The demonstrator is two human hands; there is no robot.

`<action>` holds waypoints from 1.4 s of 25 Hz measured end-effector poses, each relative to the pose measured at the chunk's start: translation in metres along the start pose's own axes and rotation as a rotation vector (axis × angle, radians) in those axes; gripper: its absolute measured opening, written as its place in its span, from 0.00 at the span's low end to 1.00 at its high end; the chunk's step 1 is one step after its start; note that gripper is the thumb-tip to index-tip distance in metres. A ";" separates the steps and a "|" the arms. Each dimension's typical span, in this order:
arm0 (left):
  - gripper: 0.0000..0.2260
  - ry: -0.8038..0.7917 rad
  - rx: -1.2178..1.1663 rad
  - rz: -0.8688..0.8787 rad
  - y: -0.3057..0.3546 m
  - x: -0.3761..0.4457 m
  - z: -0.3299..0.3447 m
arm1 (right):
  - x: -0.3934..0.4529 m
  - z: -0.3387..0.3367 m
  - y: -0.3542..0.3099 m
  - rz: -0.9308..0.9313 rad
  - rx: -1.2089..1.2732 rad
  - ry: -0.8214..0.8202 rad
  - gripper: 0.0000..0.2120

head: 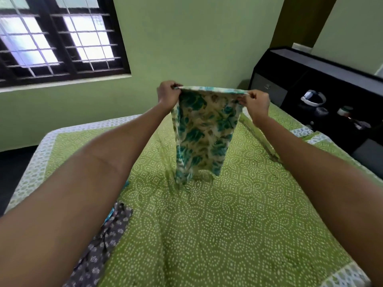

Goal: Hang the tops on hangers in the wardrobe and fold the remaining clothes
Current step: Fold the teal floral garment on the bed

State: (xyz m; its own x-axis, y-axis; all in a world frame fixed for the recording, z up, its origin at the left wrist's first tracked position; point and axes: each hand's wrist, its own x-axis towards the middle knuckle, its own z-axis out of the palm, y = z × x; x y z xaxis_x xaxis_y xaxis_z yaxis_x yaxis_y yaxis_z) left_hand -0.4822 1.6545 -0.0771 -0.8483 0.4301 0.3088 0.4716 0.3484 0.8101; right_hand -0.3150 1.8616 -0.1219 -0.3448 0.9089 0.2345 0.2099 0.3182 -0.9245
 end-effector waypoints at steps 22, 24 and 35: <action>0.05 -0.776 0.258 -0.150 -0.378 -0.527 0.011 | -0.564 -0.061 0.364 0.124 -0.760 -0.540 0.09; 0.04 -0.902 0.372 -0.182 -0.398 -0.563 0.008 | -0.602 -0.065 0.376 0.121 -0.834 -0.634 0.06; 0.19 -0.930 0.589 -0.104 -0.386 -0.562 0.098 | -0.587 0.005 0.406 -0.093 -0.839 -0.991 0.23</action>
State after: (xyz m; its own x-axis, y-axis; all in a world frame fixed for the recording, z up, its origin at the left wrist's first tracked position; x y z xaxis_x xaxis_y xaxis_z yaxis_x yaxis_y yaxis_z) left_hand -0.1638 1.3600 -0.6117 -0.4951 0.7477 -0.4426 0.6589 0.6551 0.3697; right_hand -0.0324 1.4556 -0.6362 -0.8377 0.4046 -0.3667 0.5294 0.7665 -0.3635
